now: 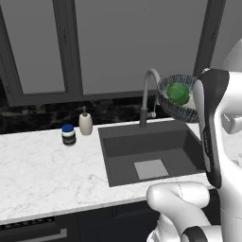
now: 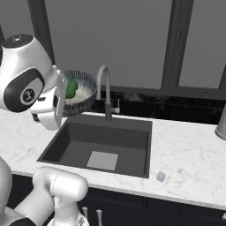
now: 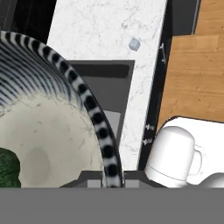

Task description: Pick the broccoli from the sink and place it in the bowl. Then pick the bowl and place it in the microwave. Then close the microwave door and press the start button.

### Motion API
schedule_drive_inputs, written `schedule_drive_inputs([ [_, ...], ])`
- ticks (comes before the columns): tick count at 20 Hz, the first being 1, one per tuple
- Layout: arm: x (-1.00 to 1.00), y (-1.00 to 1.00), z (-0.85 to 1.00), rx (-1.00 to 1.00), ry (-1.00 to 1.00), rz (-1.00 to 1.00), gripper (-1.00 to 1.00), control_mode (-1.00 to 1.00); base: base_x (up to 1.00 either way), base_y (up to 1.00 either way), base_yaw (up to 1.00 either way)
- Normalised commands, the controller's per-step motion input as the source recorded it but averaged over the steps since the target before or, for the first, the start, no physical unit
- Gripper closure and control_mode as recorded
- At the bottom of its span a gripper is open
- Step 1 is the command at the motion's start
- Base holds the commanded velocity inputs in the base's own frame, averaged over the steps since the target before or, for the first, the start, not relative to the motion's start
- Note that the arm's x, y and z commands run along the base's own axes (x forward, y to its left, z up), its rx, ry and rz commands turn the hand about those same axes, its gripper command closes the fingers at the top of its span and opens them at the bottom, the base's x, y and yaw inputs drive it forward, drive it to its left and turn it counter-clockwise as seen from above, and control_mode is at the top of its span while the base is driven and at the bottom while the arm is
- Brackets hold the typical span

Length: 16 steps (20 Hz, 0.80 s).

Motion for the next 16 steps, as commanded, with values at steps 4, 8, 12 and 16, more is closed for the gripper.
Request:
schedule_drive_inputs([
  [4, -0.16, 0.01, 0.07, 0.00, 0.00, 0.00, 1.00, 1.00, -0.09, 0.00, 0.00],
  [8, 0.00, 0.00, 0.00, 0.00, 0.00, 0.00, 1.00, 1.00, -0.47, 0.00, 0.00],
  [12, 0.00, 0.00, 0.00, 0.00, 0.00, 0.00, 1.00, 1.00, -0.96, 0.21, 0.26],
  [16, 0.00, 0.00, 0.00, 0.00, 0.00, 0.00, 1.00, 1.00, -0.94, 0.57, 0.43],
])
